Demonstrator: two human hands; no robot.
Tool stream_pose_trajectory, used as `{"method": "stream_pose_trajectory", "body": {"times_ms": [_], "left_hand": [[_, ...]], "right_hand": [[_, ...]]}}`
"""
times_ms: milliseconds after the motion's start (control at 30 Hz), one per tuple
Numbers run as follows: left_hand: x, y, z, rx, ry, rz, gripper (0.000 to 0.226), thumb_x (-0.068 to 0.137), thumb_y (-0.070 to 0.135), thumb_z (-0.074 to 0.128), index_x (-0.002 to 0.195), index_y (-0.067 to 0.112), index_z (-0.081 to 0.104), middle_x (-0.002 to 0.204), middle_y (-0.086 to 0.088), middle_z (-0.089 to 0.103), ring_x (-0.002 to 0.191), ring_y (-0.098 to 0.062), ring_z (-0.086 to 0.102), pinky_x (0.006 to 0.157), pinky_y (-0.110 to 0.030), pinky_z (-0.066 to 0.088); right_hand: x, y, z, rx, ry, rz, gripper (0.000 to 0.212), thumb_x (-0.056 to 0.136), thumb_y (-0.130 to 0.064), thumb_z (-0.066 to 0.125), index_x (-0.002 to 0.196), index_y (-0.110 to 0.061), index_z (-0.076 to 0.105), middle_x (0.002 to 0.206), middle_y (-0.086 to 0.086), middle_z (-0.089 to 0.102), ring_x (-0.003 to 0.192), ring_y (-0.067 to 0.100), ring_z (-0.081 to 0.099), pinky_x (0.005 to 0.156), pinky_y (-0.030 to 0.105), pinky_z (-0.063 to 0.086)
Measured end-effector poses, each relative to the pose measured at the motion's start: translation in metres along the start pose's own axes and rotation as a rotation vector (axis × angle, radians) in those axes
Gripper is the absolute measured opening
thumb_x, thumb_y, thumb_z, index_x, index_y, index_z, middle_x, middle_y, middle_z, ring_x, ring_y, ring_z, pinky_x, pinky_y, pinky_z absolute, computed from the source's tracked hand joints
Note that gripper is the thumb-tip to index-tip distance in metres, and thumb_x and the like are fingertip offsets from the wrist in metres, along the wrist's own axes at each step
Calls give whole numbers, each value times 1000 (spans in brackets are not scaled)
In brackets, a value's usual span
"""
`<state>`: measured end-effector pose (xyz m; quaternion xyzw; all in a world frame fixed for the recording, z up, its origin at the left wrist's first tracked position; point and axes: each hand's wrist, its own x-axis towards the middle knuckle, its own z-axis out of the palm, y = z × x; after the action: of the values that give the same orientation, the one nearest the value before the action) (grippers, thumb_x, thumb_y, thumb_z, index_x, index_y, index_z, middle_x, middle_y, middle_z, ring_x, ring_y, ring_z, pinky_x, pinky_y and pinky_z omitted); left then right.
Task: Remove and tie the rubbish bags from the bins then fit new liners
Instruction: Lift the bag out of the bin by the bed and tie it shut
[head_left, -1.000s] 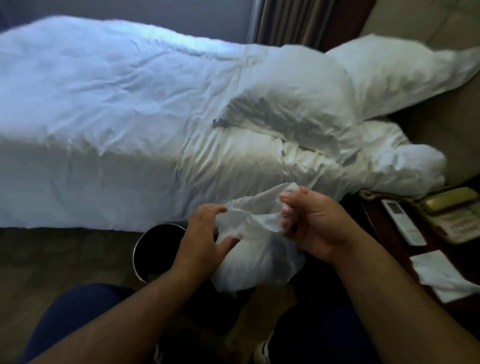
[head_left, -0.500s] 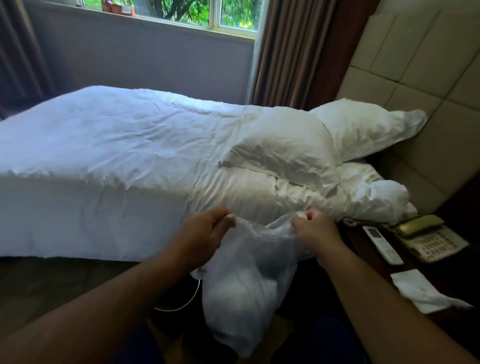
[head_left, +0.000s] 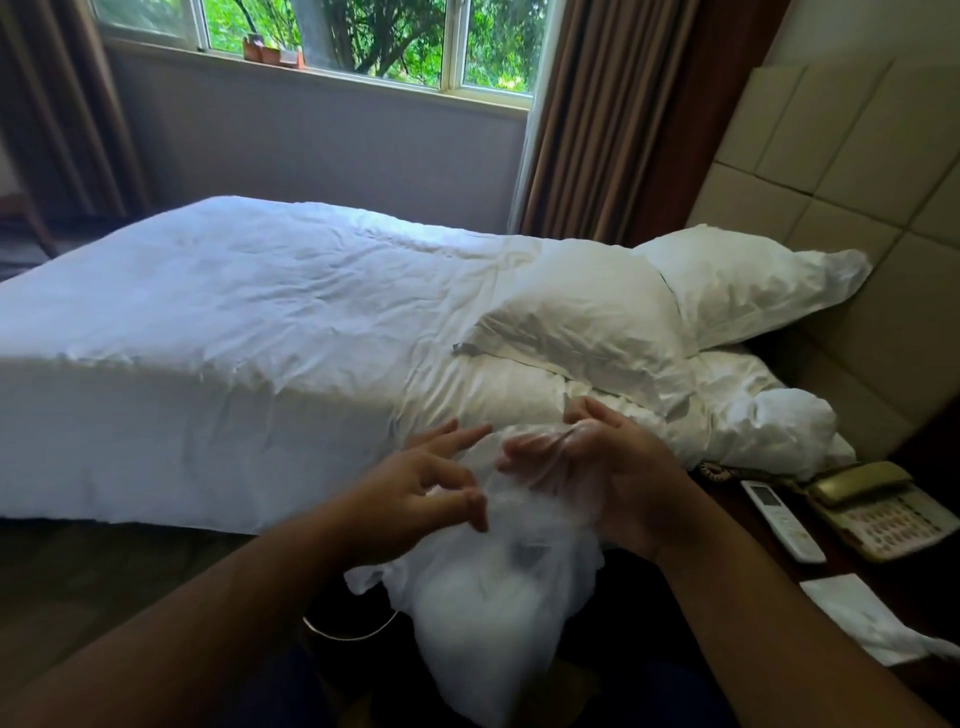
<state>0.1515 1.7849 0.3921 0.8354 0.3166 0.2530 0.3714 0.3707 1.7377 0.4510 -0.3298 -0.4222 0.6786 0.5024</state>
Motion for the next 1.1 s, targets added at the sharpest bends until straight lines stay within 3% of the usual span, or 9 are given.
{"method": "stream_pose_trajectory", "body": {"times_ms": [100,200,467,633,733,800,900,1000,1100], "left_hand": [[6,25,-3,-288,-75,137,20,87,35,60,78,25,75,114,19,65,115,-4,57,101,-22,39],[11,36,0,-403,-58,93,20,85,35,61,73,24,73,79,10,67,80,-6,61,78,-21,45],[19,9,9,21,235,58,27,86,55,48,74,39,66,81,5,58,79,-9,60,73,-10,40],[12,5,11,136,405,13,20,91,42,55,71,42,58,73,12,55,76,0,56,68,-7,36],[12,6,6,186,504,41,14,91,36,60,80,32,69,77,12,58,76,-4,58,70,-6,37],[12,11,2,215,530,66,10,91,31,66,83,29,71,77,11,60,74,-9,58,67,-6,37],[13,21,-5,236,501,106,10,88,24,73,83,31,69,77,12,58,71,-11,56,64,-7,38],[17,30,-9,272,466,155,7,85,22,76,83,26,71,75,13,56,68,-5,54,63,-7,38],[16,34,-15,295,448,156,9,82,31,78,87,29,71,77,15,54,69,-1,54,63,-7,39]], "right_hand": [[-2,-10,4,123,-68,-30,42,58,12,63,86,-13,44,84,30,72,74,41,73,71,51,60],[-3,-21,7,98,1,-58,30,73,12,46,89,-14,42,78,24,72,68,37,74,62,47,61],[2,-25,-19,-225,300,-143,40,88,24,39,88,-15,49,60,6,68,52,20,67,51,23,46],[-3,-24,-24,-332,329,-148,44,79,29,37,92,-8,57,55,7,56,45,15,51,45,20,44],[-4,-23,-23,-344,236,-82,33,73,8,46,98,-7,61,59,10,54,49,16,51,45,18,40],[-6,-25,-23,-560,179,-27,33,73,-20,59,104,-16,65,66,6,62,58,16,53,50,19,40],[-11,-30,-15,-1313,69,74,61,65,-69,74,115,-38,62,88,-7,69,74,3,63,67,21,48],[-6,-20,0,-1710,1,119,69,71,-68,75,130,-37,57,111,-16,61,98,6,60,83,24,47],[8,-2,6,-1796,56,-6,18,92,-45,64,81,-30,60,83,-12,59,89,16,60,69,26,38]]}}
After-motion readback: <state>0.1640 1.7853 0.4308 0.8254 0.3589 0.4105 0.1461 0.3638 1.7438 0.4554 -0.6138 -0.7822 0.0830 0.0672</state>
